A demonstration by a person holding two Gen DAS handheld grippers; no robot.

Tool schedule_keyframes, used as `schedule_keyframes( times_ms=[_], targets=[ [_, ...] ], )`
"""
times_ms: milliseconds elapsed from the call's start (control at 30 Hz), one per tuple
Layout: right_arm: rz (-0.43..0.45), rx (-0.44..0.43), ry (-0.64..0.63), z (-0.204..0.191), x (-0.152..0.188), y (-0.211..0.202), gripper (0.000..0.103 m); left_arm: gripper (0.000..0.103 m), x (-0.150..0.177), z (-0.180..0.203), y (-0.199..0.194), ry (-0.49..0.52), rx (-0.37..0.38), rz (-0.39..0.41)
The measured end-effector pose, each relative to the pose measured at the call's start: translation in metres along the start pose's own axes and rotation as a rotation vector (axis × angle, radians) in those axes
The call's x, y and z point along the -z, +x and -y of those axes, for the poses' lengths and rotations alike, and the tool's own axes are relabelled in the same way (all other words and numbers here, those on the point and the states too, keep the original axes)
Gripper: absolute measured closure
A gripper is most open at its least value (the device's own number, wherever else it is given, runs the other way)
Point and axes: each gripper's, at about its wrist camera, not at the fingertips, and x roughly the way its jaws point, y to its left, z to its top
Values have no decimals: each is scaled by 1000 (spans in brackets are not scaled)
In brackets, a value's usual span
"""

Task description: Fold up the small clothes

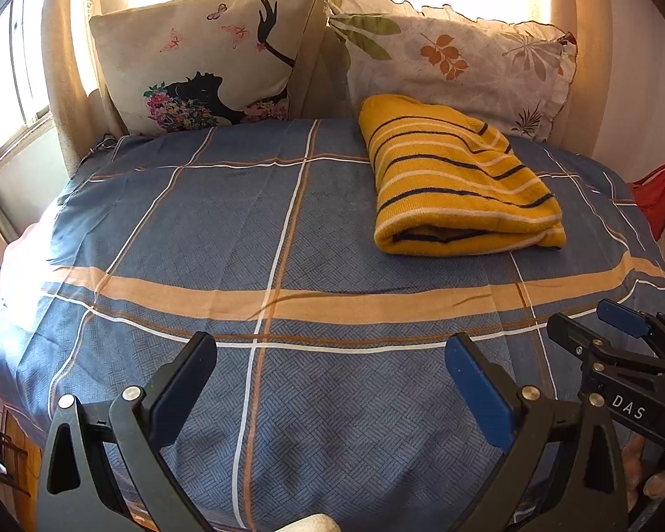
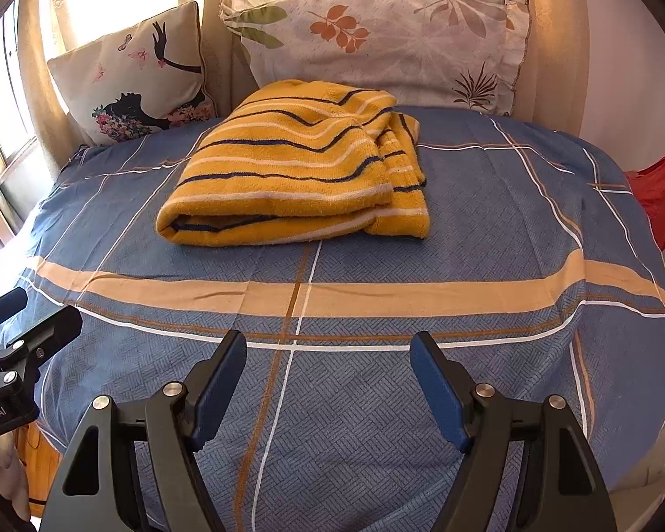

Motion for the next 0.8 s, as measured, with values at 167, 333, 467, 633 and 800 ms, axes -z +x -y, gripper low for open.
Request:
schedule_keyframes(
  times_ms=[167, 333, 467, 633, 800],
  targets=[
    [0, -1, 2, -1, 0, 1, 23, 1, 1, 0, 2, -5, 25, -14],
    [-5, -3, -1, -3, 1, 2, 23, 1, 1, 1, 5, -1, 25, -24],
    [-8, -6, -3, -4, 2, 2, 23, 1, 2, 0, 6, 0, 29, -32],
    [-9, -1, -8, -6, 3, 3, 23, 1, 3, 0, 8, -5, 31, -39],
    [-13, -2, -8, -7, 4, 4, 22, 1, 4, -1, 11, -8, 36, -48]
  ],
)
